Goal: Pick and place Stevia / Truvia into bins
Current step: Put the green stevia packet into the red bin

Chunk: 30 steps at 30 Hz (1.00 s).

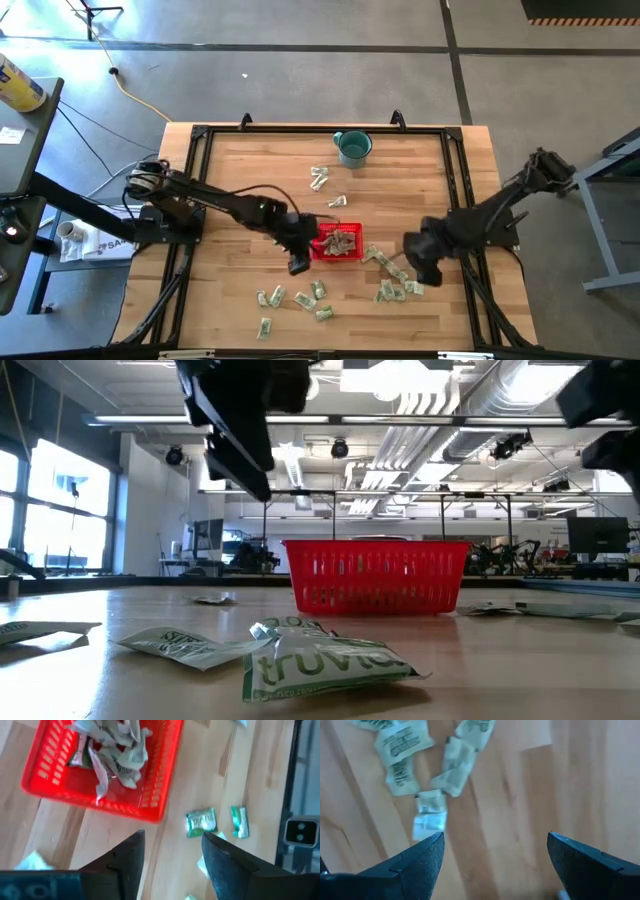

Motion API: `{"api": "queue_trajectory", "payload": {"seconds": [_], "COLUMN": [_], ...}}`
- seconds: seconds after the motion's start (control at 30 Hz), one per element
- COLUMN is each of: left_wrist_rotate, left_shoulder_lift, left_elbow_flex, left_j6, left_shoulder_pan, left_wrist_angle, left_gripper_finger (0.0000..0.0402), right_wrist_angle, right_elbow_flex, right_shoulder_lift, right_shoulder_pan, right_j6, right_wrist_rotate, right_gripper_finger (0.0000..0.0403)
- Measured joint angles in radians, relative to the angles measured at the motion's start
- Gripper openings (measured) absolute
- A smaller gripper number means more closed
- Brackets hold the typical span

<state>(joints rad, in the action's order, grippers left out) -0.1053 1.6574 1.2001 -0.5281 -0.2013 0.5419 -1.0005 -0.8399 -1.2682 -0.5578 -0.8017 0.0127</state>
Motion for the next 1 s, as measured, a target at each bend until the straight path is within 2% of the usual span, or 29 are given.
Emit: {"api": "queue_trajectory", "payload": {"seconds": [0.13,0.27,0.43,0.7,0.83,1.0], "left_wrist_rotate": [0.074,0.116,0.121,0.104,0.096,0.097], "left_shoulder_lift": [-0.037,-0.053,-0.053,-0.053,-0.053,-0.058], "left_elbow_flex": [0.0,0.0,0.0,0.0,0.0,0.0], "left_j6": [-0.003,-0.039,-0.106,-0.134,-0.136,-0.131], "left_shoulder_pan": [-0.036,-0.07,-0.111,-0.115,-0.115,-0.114], "left_wrist_angle": [0.055,0.091,0.106,0.134,0.139,0.169], "left_gripper_finger": [0.0218,0.0213,0.0211,0.0211,0.0211,0.0211], "right_wrist_angle": [0.124,0.323,0.382,0.503,0.488,0.45], "right_elbow_flex": [0.042,0.111,0.152,0.168,0.163,0.163], "right_shoulder_lift": [-0.019,-0.061,-0.124,-0.23,-0.244,-0.244], "right_shoulder_pan": [-0.133,-0.224,-0.244,-0.241,-0.254,-0.254], "right_j6": [-0.124,-0.141,-0.219,-0.212,-0.224,-0.254], "right_wrist_rotate": [-0.008,-0.008,-0.049,-0.043,-0.057,-0.067], "right_gripper_finger": [0.0342,0.0342,0.0342,0.0337,0.0306,0.0227]}}
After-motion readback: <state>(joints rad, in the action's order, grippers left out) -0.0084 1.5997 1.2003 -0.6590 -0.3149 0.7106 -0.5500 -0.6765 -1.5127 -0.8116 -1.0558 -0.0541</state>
